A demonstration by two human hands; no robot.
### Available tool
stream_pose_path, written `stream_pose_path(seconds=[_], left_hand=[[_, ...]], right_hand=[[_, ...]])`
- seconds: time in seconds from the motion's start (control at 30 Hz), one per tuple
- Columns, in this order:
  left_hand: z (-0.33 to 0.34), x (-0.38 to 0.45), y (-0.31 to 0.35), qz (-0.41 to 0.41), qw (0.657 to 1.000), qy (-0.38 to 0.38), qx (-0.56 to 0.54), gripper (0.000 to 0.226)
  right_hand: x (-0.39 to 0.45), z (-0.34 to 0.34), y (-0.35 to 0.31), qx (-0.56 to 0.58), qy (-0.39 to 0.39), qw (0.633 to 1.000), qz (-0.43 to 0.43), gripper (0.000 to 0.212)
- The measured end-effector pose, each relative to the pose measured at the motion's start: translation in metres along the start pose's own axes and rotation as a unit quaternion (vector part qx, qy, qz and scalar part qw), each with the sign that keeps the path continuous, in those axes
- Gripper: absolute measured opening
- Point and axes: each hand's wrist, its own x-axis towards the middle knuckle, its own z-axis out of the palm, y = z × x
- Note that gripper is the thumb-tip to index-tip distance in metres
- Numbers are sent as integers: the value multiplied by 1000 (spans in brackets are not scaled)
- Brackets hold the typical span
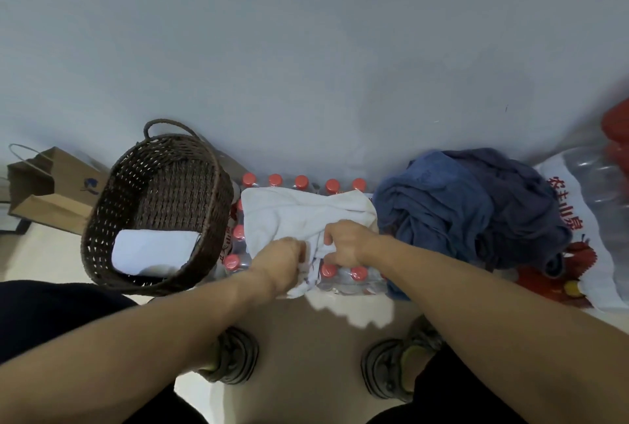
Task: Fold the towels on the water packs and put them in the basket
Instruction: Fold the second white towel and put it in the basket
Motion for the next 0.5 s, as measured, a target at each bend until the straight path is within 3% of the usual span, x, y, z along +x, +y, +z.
stream_pose_path(seconds=[0.07,0.13,0.2,0.3,0.43,0.5], left_hand=[[-30,1,-1,-1,999,-35,-26,14],[-67,-1,-4,22,998,-55,-3,14],[-102,-5,-10,41,998,-44,6,12],[-139,-14,-16,38,994,-30,-96,13],[-152,-25,-18,-3,955,-12,-295,20],[-153,-27,-14,-9,946,-5,-324,24]], right_hand=[[-5,-10,-6,-10,-27,1000,0,30],[-13,-29,-16,13,-62,998,-10,32],[-22,-50,-21,155,-78,985,-13,27],[-40,-75,-29,330,-45,942,-44,37],[-55,-75,-43,346,25,936,-64,51],[-54,-67,-49,378,66,921,-58,46]])
